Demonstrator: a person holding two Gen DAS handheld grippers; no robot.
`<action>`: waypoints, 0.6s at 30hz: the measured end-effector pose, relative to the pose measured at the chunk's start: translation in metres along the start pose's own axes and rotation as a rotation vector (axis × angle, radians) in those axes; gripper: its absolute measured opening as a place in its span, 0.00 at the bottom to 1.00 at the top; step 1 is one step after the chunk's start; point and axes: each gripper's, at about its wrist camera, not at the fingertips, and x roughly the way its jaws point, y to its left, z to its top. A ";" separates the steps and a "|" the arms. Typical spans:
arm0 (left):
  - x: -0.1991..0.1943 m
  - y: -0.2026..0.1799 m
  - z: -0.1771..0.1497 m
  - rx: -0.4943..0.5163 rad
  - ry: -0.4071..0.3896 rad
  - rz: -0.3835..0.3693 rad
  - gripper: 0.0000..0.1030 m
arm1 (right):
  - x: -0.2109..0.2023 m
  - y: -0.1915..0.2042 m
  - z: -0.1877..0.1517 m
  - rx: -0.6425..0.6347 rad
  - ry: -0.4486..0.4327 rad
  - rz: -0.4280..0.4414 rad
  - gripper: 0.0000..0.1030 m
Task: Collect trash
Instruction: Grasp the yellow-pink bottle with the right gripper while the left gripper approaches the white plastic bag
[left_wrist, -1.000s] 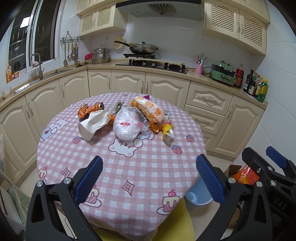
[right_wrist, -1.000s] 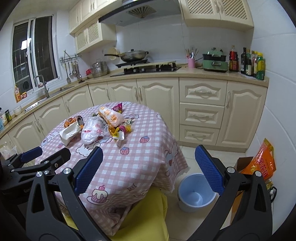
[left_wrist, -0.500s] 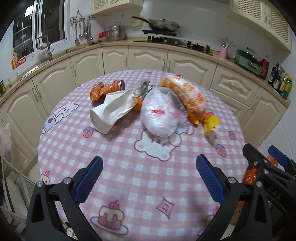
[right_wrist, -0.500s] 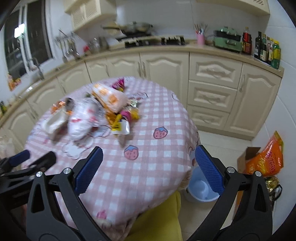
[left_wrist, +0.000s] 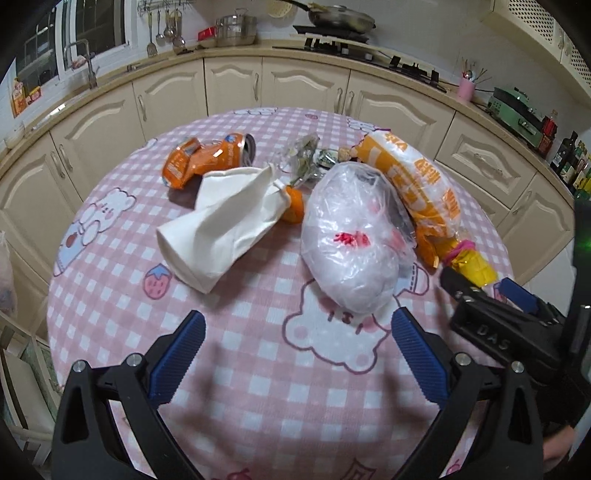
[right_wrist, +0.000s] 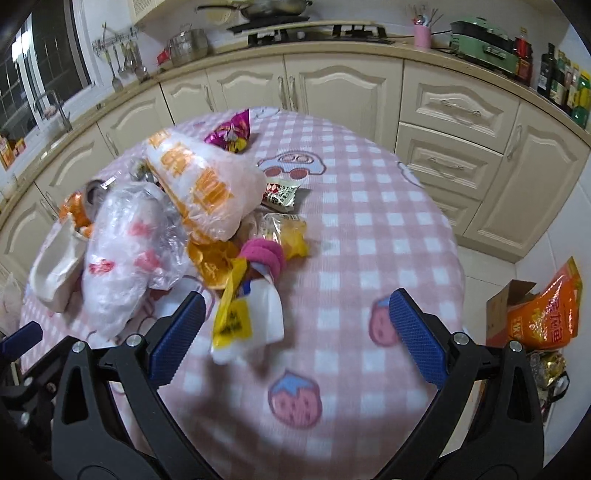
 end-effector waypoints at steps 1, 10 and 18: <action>0.003 -0.001 0.003 0.000 0.012 -0.015 0.96 | 0.002 0.001 0.001 -0.008 0.007 -0.008 0.91; 0.025 -0.024 0.026 0.004 0.038 -0.019 0.96 | -0.006 -0.025 0.005 0.037 -0.054 0.057 0.23; 0.060 -0.039 0.037 0.025 0.119 0.047 0.92 | -0.017 -0.043 0.004 0.070 -0.068 0.084 0.23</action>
